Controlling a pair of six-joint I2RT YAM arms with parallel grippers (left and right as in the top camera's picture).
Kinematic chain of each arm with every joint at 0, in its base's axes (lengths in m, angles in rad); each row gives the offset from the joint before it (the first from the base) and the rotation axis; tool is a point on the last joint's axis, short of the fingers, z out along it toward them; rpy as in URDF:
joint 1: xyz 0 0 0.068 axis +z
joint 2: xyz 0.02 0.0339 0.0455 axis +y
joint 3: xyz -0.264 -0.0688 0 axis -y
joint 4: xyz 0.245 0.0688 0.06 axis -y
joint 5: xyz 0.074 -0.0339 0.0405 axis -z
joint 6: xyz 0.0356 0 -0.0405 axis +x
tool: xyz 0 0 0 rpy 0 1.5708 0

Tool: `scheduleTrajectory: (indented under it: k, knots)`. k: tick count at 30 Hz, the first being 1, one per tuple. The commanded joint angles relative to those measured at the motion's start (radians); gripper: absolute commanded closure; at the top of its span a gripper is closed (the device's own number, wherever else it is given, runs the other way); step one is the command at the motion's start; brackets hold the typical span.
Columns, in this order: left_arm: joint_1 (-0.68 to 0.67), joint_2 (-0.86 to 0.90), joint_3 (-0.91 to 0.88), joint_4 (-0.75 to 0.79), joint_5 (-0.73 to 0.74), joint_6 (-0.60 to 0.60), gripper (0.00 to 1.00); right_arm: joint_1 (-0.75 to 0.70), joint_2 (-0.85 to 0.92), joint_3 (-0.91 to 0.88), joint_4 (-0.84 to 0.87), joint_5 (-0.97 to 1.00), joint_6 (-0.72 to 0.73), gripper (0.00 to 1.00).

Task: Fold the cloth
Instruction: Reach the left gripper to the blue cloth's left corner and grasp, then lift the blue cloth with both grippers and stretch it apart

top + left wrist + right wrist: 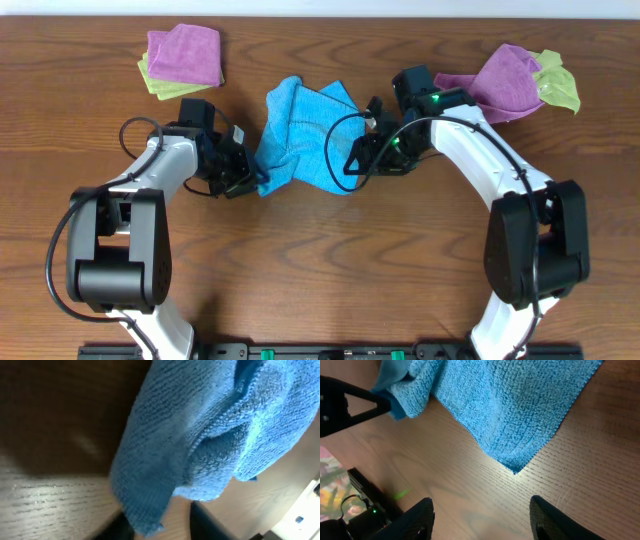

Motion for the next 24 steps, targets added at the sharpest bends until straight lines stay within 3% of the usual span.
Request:
scheduleTrajectory:
  k: [1,11,24]
  knots:
    - [-0.001,0.009,0.007,0.008,-0.019,0.004,0.94,-0.006,-0.019,-0.005,0.000,-0.020,0.008,0.39]
    - [0.005,0.009,0.007,0.027,-0.017,0.016,0.94,-0.006,-0.019,-0.071,0.060,0.006,0.018,0.37]
    - [0.032,0.008,0.007,0.001,0.039,0.035,0.94,-0.003,-0.019,-0.323,0.414,-0.030,0.200,0.41]
